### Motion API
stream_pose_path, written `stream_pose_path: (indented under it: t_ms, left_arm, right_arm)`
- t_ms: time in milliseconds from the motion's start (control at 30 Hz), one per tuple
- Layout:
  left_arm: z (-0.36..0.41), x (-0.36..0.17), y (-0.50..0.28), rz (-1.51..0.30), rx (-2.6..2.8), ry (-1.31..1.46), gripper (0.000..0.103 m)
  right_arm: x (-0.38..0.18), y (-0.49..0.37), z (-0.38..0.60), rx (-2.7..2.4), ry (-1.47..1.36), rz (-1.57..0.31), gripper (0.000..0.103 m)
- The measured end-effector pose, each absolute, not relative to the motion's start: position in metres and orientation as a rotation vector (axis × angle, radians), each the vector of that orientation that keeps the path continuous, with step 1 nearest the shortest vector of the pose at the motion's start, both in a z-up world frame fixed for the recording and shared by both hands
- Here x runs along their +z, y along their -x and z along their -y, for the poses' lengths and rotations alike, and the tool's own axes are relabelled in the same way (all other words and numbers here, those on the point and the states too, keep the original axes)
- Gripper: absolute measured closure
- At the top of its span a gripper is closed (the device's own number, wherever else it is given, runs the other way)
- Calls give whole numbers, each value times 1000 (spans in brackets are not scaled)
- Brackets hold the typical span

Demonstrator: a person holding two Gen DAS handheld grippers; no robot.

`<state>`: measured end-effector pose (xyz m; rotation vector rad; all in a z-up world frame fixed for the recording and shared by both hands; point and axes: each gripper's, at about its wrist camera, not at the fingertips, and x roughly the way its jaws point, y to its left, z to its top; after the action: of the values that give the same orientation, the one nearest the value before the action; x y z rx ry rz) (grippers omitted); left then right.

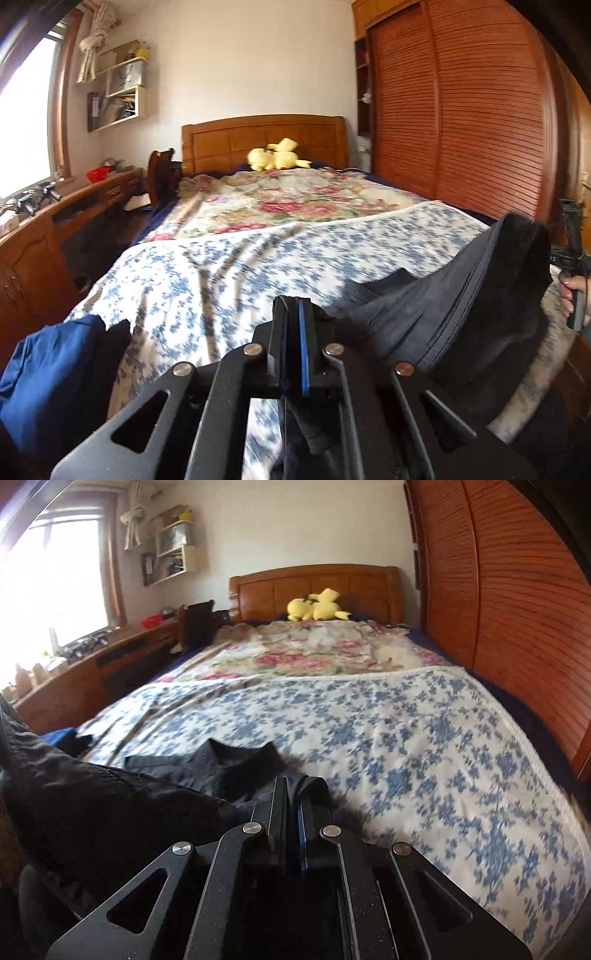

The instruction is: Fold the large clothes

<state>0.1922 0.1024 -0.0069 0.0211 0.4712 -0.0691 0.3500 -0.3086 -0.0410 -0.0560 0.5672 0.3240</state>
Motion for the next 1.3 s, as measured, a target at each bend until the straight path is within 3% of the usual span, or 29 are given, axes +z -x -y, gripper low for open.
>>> stream_pose_path:
  t_ms: [200, 433, 633, 700, 767, 1000, 1167, 1300]
  left_arm:
    - [-109, -32, -245, -491, -74, 7, 100]
    - [-105, -69, -270, -512, -79, -1, 99]
    - [-111, -84, -280, -546, -108, 22, 98]
    - [-112, -86, -280, -553, -110, 19, 98]
    - [-111, -88, -278, -565, -124, 20, 96]
    - [-106, -86, -268, -576, -145, 6, 90]
    - [-114, -77, -258, -553, -152, 18, 77]
    - [-123, -76, -254, -548, -145, 25, 75]
  right_arm:
    - [-75, -404, 298, 251, 113, -650, 101]
    - [-106, -410, 287, 217, 190, -724, 100]
    - [-111, -401, 275, 147, 263, -750, 86]
    - [-108, -397, 270, 115, 286, -734, 74]
    - [-101, -394, 268, 108, 273, -705, 54]
    - [-77, -393, 224, 173, 273, -672, 50]
    - [-77, -383, 173, 289, 290, -678, 49]
    - [-86, -370, 127, 394, 335, -696, 49]
